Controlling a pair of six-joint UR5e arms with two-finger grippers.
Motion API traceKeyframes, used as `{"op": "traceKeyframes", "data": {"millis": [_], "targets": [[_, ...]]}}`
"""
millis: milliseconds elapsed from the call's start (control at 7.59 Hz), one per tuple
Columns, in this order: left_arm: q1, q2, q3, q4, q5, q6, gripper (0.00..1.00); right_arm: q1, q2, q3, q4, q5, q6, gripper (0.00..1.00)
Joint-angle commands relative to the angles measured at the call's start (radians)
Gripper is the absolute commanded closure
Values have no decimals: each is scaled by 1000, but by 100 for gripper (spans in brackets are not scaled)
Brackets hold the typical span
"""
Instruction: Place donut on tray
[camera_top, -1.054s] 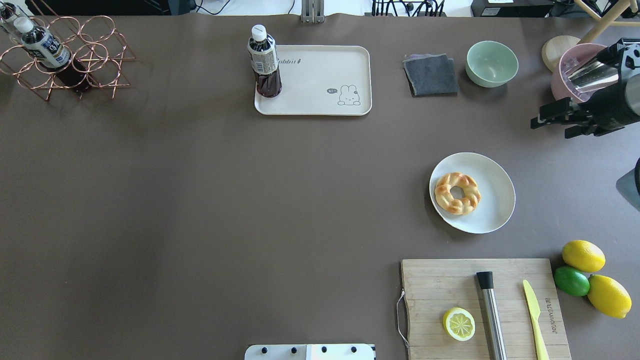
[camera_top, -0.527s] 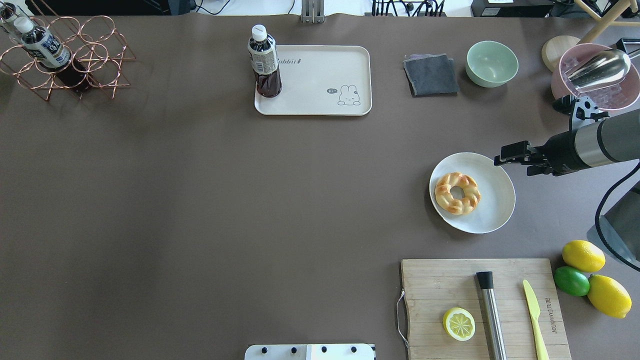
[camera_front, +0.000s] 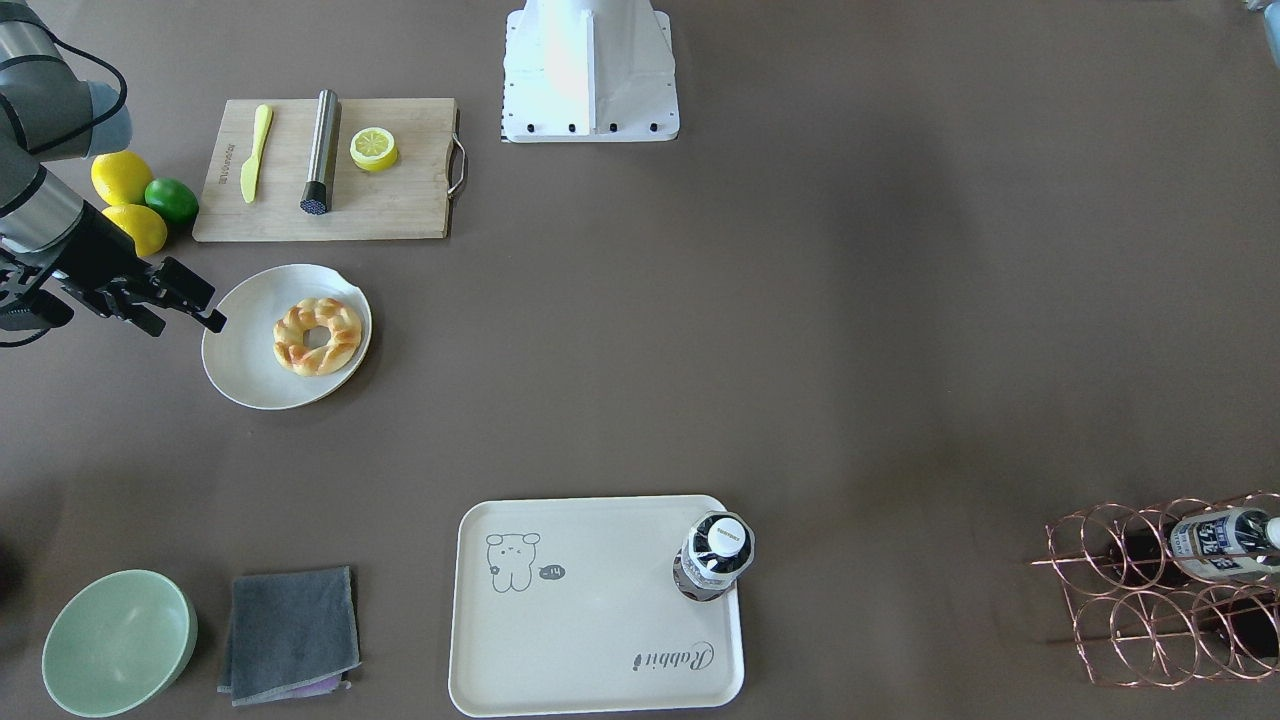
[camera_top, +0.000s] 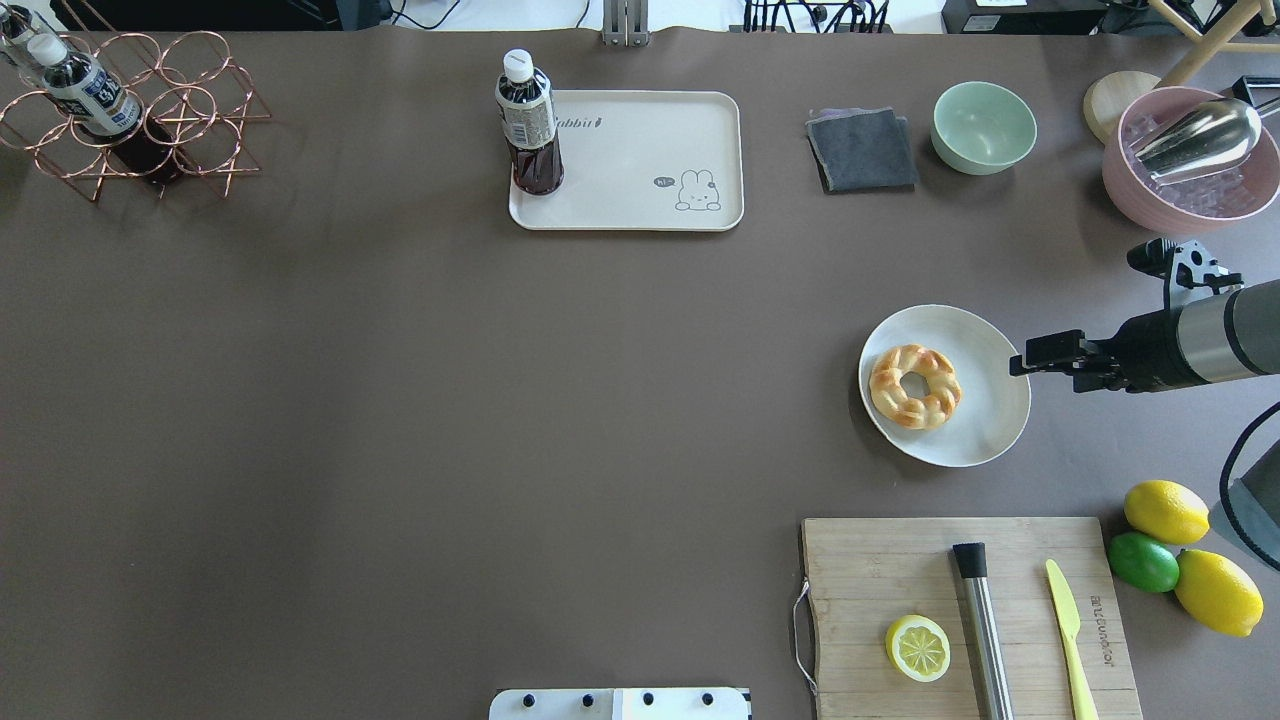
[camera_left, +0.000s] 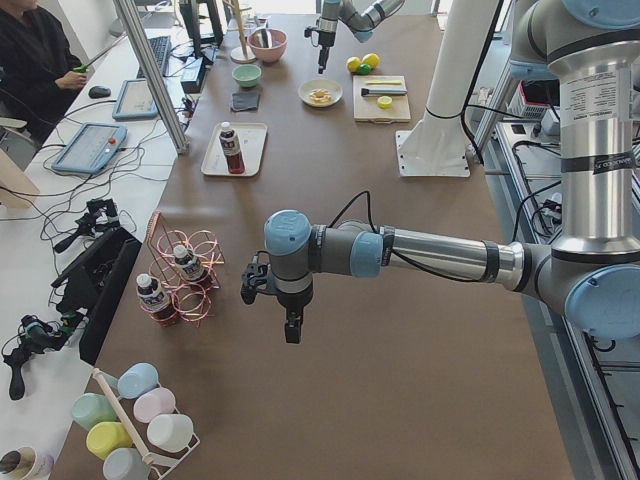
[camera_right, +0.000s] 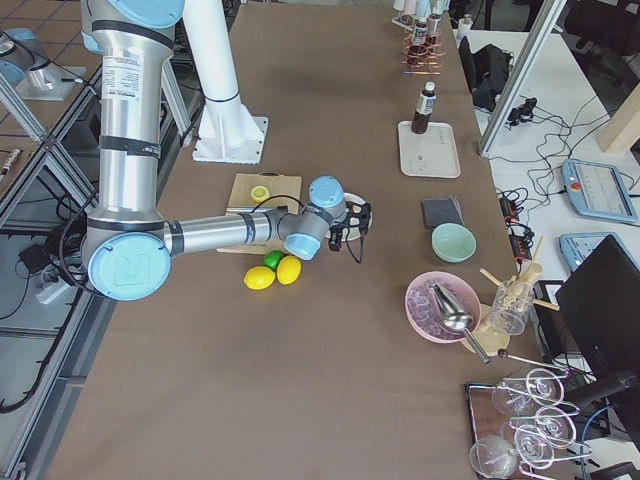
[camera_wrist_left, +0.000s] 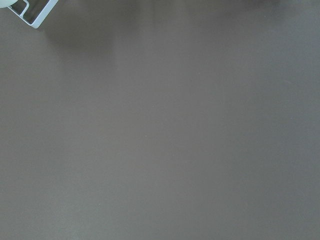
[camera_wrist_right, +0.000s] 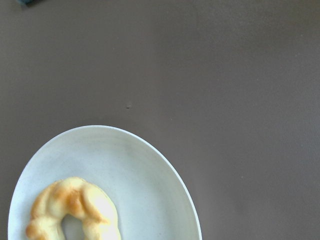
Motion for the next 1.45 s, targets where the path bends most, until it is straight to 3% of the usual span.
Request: {"op": "traceKeyframes", "data": {"millis": [0,527,659,791,922,1054,1318], "targets": [[0,0,0,0,0,0,2,-42,4,-16,10,-28,6,0],[0,0,7,0,0,0,2,-74,24,-51,10,-35,6,0],[0,0,7,0,0,0,2,-79,27,-51,9,-45,7,9],[0,0,7,0,0,2,2,-83,26,-51,10,-58,4,38],[0,0,8,0,0,2,2,-89,26,-51,9,-64,3,77],[0,0,8,0,0,2,2,-89,26,-48,10,-71,-4,100],[0,1,8,0,0,2,2,-89,24,-44,10,-84,2,100]]}}
